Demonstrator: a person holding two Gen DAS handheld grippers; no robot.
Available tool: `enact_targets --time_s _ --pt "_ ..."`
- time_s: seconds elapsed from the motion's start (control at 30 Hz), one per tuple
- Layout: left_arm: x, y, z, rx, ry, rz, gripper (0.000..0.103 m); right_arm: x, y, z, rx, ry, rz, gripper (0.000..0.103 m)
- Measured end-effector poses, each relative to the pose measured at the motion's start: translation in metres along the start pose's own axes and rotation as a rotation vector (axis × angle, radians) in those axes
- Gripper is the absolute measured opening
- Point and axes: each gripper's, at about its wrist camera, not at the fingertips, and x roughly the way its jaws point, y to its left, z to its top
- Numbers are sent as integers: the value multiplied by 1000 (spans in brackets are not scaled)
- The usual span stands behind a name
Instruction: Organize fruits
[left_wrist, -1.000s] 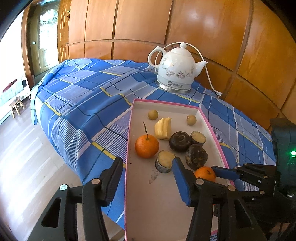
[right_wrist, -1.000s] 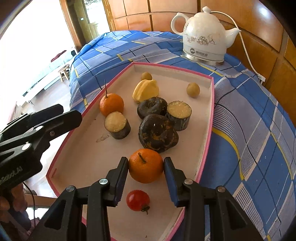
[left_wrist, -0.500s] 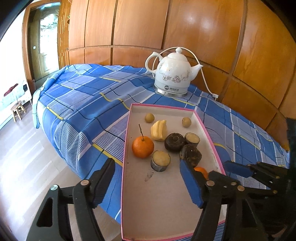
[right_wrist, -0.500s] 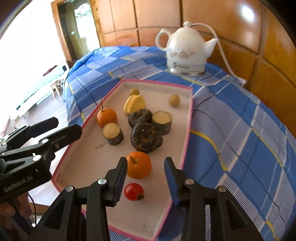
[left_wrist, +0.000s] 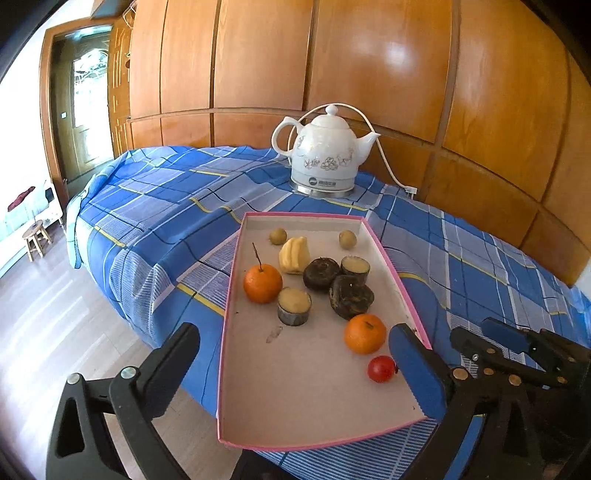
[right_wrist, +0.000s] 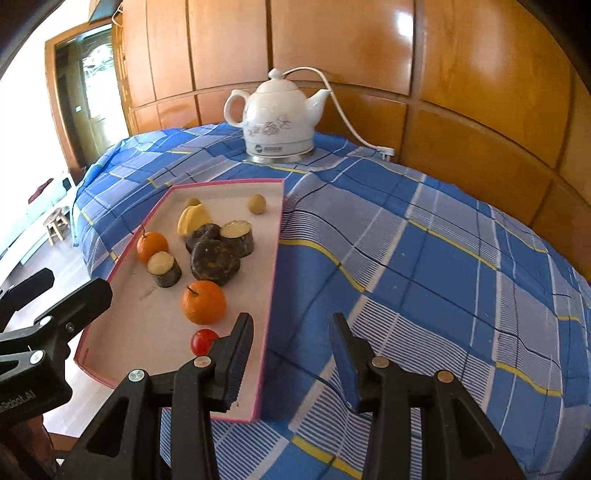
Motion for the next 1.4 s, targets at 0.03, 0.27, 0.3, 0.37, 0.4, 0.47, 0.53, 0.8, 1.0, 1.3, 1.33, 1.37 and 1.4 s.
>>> enact_targets --time_s 0.03,0.27,0.3,0.37,0.4,0.47,0.53,0.8,1.0,1.3,1.33,1.37,1.4 --pt "-1 1 0 -4 -4 4 103 -2 -1 0 3 -7 -9 43" --pt "-5 4 -1 -12 -34 79 103 -11 -4 1 25 -36 -37 43" --pt "-5 4 -2 -5 -35 83 103 -12 -4 1 24 -43 -40 43" --pt "-5 4 -3 -7 -34 80 103 -15 -4 0 25 -57 -52 43" --pt "-5 5 -3 -11 -35 79 103 -15 -3 0 24 -62 -59 43" --pt "-6 5 -3 -19 -42 81 103 -16 -5 0 29 -70 -70 43" --pt "-8 8 -3 -37 -54 82 103 -16 -7 0 42 -72 -71 43" --pt "-11 9 -2 -50 -81 112 103 -15 1 -1 20 -71 -55 43" --pt "-11 9 -2 -49 -84 113 103 -14 3 -1 17 -69 -53 43" --pt "-12 11 -2 -57 -83 110 103 -14 6 0 6 -74 -47 43" --pt "-12 11 -2 -57 -83 110 103 -13 7 0 5 -74 -46 43" --pt "-12 11 -2 -57 -83 109 103 -13 7 0 5 -73 -45 43" --pt "-12 11 -1 -57 -82 107 103 -13 7 0 5 -73 -45 43"
